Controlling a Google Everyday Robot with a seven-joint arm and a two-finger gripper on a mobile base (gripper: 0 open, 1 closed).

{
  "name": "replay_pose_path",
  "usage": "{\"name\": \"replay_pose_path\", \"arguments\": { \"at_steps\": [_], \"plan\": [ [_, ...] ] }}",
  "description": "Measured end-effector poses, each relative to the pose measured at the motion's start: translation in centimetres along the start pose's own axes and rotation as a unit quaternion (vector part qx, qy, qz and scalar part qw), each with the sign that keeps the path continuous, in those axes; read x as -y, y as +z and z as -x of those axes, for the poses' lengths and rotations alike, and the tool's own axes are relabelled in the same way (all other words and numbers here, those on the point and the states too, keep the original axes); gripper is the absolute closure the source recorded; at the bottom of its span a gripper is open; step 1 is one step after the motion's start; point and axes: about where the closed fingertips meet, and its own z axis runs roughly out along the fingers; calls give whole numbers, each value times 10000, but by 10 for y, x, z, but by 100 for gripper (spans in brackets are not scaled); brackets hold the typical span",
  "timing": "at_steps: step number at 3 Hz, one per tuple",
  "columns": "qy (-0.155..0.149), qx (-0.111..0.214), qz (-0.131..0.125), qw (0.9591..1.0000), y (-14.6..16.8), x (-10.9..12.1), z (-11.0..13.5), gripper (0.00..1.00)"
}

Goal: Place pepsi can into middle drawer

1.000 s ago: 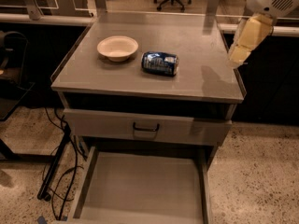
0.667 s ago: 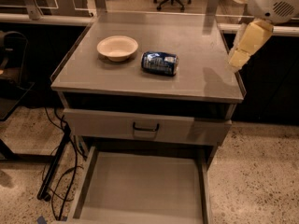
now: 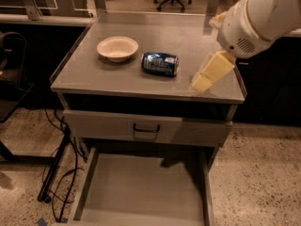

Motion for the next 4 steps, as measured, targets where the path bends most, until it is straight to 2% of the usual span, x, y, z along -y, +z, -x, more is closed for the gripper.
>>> {"name": "replay_pose_path", "arguments": {
  "at_steps": [1, 2, 3, 4],
  "plan": [
    [243, 178, 99, 9995, 40, -32, 10, 0],
    [204, 208, 94, 9995, 50, -31, 8, 0],
    [185, 241, 46, 9995, 81, -17, 6, 0],
    [112, 293, 44, 9995, 127, 6, -3, 0]
  ]
}}
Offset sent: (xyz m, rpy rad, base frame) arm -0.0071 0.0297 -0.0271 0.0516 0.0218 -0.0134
